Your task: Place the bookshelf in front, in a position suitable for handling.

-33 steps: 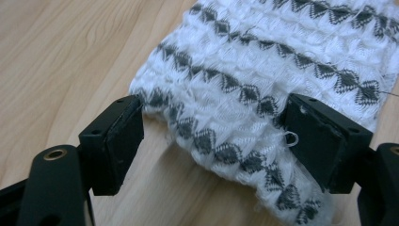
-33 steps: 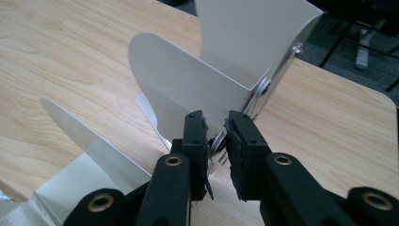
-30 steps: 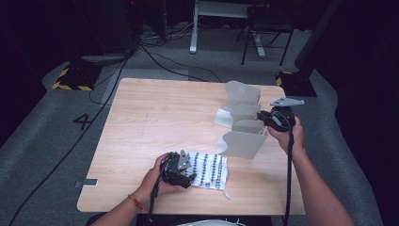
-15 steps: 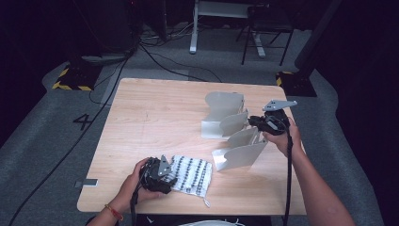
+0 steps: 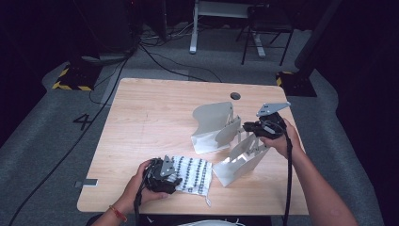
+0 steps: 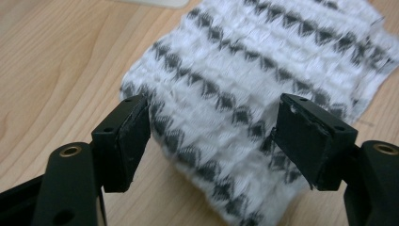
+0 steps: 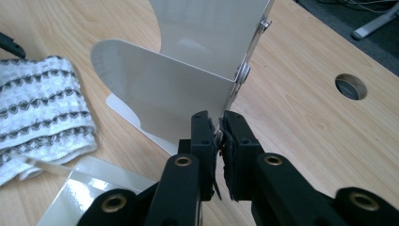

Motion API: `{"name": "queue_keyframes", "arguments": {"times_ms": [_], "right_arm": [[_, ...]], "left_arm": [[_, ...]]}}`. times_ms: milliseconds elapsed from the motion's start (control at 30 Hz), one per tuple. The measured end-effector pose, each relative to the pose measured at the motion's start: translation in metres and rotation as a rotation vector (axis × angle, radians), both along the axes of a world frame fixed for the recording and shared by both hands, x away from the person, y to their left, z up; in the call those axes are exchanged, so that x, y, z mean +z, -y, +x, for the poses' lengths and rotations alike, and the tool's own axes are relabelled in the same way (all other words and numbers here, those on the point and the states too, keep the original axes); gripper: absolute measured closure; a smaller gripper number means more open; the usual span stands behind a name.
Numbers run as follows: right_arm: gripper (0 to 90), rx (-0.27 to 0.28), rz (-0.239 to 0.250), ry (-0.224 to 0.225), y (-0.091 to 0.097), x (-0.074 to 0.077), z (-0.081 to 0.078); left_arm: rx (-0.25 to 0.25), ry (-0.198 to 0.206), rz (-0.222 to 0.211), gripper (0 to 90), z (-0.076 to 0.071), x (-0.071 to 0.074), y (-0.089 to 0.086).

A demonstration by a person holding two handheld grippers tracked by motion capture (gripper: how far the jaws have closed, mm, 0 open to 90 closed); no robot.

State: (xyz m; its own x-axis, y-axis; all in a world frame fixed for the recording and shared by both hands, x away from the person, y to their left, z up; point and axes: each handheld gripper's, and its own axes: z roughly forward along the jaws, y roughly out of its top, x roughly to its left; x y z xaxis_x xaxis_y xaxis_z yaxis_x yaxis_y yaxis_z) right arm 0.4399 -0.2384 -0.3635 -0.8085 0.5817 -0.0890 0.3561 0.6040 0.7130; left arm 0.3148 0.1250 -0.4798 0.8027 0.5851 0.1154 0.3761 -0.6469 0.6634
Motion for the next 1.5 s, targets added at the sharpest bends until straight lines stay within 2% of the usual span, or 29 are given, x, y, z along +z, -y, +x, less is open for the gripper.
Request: {"name": "queue_keyframes", "arguments": {"times_ms": [100, 267, 333, 367, 400, 467, 567, 633, 800, 933, 1067, 1200, 1333, 1500], "right_arm": [[83.6, 0.014, -0.022, -0.004, -0.005, 0.002, 0.001], [81.8, -0.011, -0.059, -0.004, -0.01, 0.003, -0.001], [77.0, -0.036, -0.065, 0.0, -0.012, 0.003, -0.001], [71.8, -0.058, -0.068, 0.003, -0.012, 0.002, 0.0], [71.4, -0.073, -0.074, -0.004, -0.012, 0.001, 0.001], [72.8, -0.084, -0.072, -0.032, -0.013, -0.001, 0.003], [80.2, -0.09, -0.059, -0.075, -0.012, -0.002, 0.005], [83.8, -0.086, -0.073, -0.083, -0.013, -0.001, 0.005], [84.6, -0.071, -0.081, -0.091, -0.014, 0.001, 0.009], [84.7, -0.023, -0.061, -0.08, -0.014, 0.0, 0.014], [84.7, 0.036, -0.086, -0.067, -0.024, 0.003, 0.018], [84.8, 0.099, -0.112, -0.059, -0.038, 0.005, 0.022], [84.7, 0.166, -0.153, -0.06, -0.051, 0.009, 0.028], [84.5, 0.235, -0.169, -0.07, -0.066, 0.01, 0.04]], "left_arm": [[-0.018, 0.005, 0.004, 27.2, 0.0, 0.001, 0.006], [-0.039, 0.003, 0.008, 26.8, 0.0, 0.0, 0.011], [-0.037, 0.003, -0.001, 26.7, 0.0, 0.0, 0.011], [-0.035, 0.003, -0.003, 26.7, 0.0, 0.0, 0.01], [-0.03, 0.0, -0.005, 26.6, 0.0, -0.001, 0.01], [-0.025, 0.002, -0.004, 26.5, 0.002, -0.003, 0.009], [-0.007, -0.005, -0.008, 26.1, 0.006, -0.005, 0.006], [0.008, -0.007, -0.015, 26.1, 0.008, -0.006, 0.003], [0.031, -0.029, -0.024, 26.2, 0.014, -0.008, -0.003], [0.03, -0.035, -0.014, 26.2, 0.014, -0.01, -0.001], [0.005, -0.002, 0.037, 26.5, 0.01, -0.011, 0.009], [-0.022, -0.004, 0.036, 27.1, 0.002, -0.011, 0.014], [-0.019, -0.032, 0.014, 27.3, -0.003, -0.012, 0.011], [-0.006, -0.05, -0.003, 27.3, -0.01, -0.013, 0.006]]}}
